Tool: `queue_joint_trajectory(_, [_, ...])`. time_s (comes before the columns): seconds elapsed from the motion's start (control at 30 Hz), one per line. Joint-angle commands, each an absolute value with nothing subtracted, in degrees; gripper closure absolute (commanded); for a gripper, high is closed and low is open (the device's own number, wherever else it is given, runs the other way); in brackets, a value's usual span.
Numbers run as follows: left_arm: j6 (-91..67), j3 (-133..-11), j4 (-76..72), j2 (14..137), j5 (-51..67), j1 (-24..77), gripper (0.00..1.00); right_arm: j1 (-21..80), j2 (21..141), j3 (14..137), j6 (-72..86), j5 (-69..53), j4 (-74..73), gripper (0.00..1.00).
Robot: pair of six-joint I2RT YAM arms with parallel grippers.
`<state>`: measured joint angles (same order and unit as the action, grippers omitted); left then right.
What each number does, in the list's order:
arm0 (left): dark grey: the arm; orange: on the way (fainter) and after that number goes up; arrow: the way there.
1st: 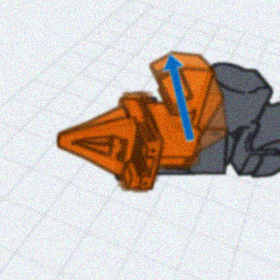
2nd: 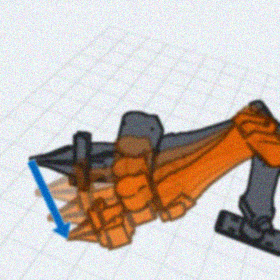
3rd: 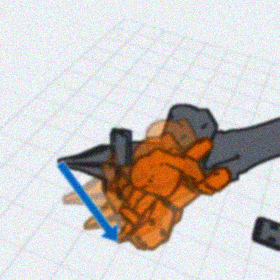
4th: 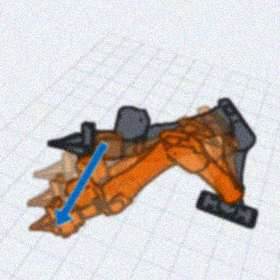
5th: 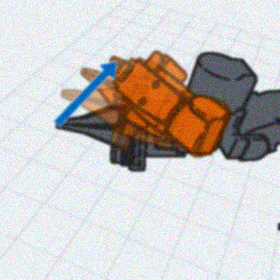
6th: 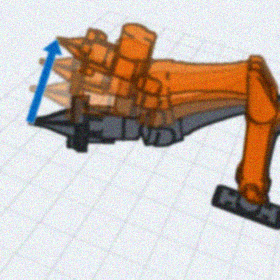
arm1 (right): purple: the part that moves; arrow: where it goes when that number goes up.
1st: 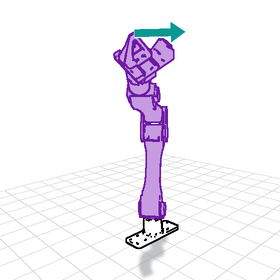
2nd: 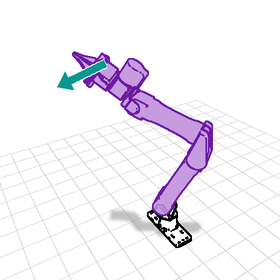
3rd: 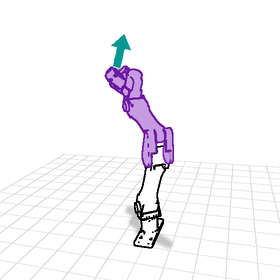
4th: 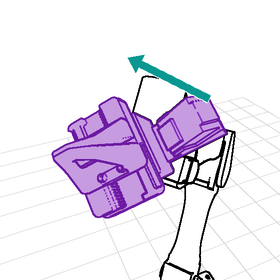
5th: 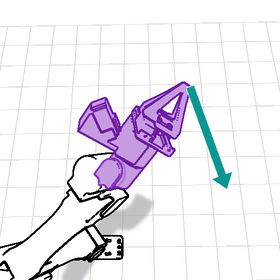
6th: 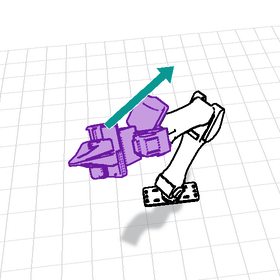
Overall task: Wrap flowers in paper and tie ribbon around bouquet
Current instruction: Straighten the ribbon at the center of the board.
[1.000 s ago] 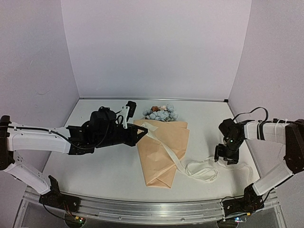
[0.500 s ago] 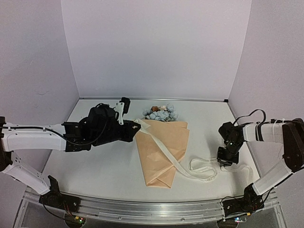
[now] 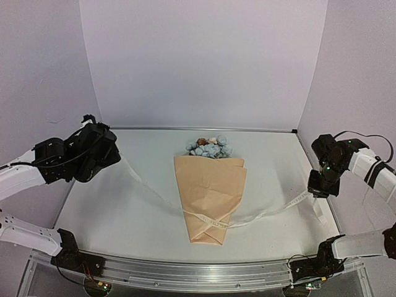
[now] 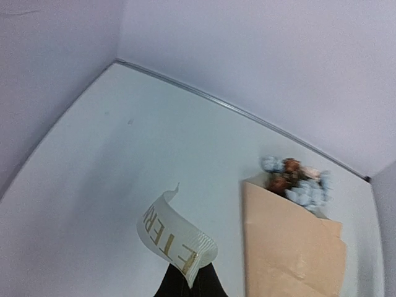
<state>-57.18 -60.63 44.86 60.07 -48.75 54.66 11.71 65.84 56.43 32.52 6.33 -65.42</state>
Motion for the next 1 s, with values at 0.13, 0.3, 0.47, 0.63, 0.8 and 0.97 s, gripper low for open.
queue_joint_trajectory(0.13, [-63.5,-48.1,55.6,53.5,-44.9,35.5,1.0,9.5,68.4,59.5,31.5,8.4,-75.0,1.0])
queue_joint_trajectory(0.3, [-62.8,-42.9,51.7,53.9,-40.5,29.1,1.0,9.6,73.8,59.4,30.9,4.0,-75.1,1.0])
queue_joint_trajectory(0.47, [-66.5,-39.3,50.3,56.6,-39.1,26.6,1.0,9.6,78.3,57.8,30.7,3.9,-75.1,0.97])
queue_joint_trajectory(0.63, [-67.9,-32.4,43.3,57.8,-35.4,21.6,1.0,9.6,82.5,58.2,30.1,3.8,-74.7,0.81])
queue_joint_trajectory(0.8, [-69.2,-30.4,41.0,59.4,-34.4,20.4,0.99,9.6,84.9,59.2,29.2,4.2,-74.4,0.64])
queue_joint_trajectory(0.97, [-70.5,-30.2,42.0,57.3,-35.6,20.1,0.95,9.6,85.1,59.4,28.8,4.4,-74.4,0.4])
